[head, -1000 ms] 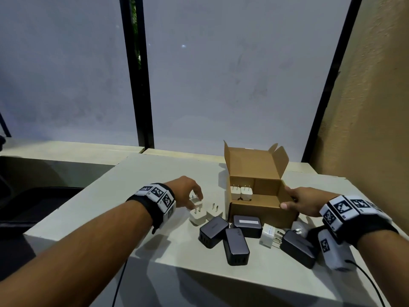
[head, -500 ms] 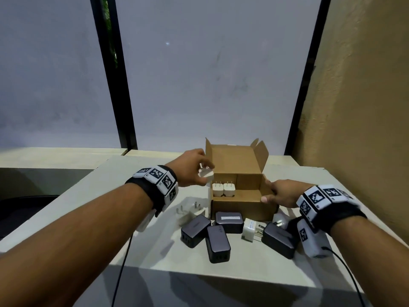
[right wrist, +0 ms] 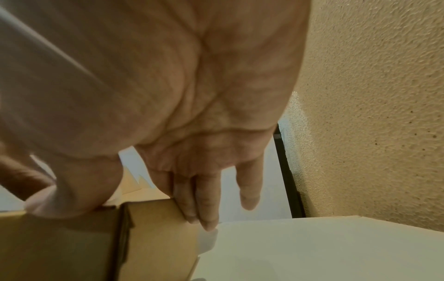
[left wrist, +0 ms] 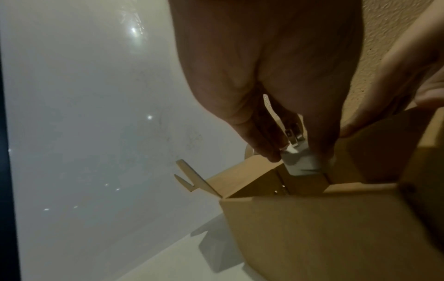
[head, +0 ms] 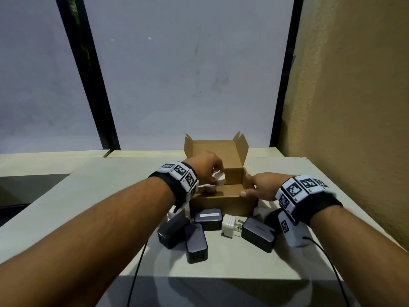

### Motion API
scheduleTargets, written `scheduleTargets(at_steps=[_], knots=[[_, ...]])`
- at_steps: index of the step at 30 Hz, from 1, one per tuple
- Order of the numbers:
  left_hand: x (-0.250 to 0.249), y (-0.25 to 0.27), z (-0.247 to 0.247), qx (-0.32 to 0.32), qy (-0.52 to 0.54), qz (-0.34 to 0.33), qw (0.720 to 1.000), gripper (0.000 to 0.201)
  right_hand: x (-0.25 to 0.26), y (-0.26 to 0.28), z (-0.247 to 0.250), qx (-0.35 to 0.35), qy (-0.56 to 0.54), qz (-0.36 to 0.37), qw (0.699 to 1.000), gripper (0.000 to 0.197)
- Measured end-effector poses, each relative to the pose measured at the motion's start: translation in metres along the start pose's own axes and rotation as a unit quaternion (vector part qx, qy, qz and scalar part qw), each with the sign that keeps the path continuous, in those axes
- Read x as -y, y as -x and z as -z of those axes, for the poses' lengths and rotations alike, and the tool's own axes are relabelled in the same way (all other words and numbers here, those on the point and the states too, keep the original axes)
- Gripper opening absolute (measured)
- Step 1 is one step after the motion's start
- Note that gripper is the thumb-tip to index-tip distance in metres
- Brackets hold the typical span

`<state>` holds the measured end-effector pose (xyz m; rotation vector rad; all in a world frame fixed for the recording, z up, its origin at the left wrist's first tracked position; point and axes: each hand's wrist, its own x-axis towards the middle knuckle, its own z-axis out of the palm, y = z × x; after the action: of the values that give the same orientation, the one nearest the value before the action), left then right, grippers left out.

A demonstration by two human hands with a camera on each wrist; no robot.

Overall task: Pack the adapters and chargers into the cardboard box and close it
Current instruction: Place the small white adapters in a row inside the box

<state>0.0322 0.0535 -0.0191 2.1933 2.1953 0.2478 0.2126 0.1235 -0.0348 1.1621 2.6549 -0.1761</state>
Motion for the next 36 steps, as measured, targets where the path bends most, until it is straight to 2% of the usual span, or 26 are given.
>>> scheduleTargets(at_steps=[8, 17, 24, 27, 32, 36], knots=[[-0.016, -0.03, -0.009, 0.034, -0.052, 0.022, 0.998, 0.038, -0.005, -0.002, -0.003, -0.016, -0.006, 0.014, 1.0, 0.068], [-0.026, -0.047, -0.021, 0.141, -0.095, 0.064, 0.983, 0.036, -0.01, -0.007, -0.005, -0.023, 0.013, 0.022, 0.999, 0.069], [-0.018, -0.053, -0.025, 0.155, -0.114, 0.081, 0.978, 0.026, -0.012, -0.008, -0.004, -0.028, 0.014, 0.033, 0.999, 0.069], [-0.023, -0.052, -0.024, 0.168, -0.121, 0.061, 0.977, 0.031, -0.013, -0.009, -0.005, -0.031, 0.015, 0.034, 0.999, 0.068], [-0.027, -0.051, -0.027, 0.153, -0.143, 0.051, 0.977, 0.021, -0.013, -0.012, -0.006, -0.025, 0.008, 0.032, 0.999, 0.068], [-0.027, -0.049, -0.026, 0.126, -0.192, 0.004, 0.973, 0.038, -0.011, -0.012, -0.006, -0.025, 0.001, 0.031, 0.999, 0.067]])
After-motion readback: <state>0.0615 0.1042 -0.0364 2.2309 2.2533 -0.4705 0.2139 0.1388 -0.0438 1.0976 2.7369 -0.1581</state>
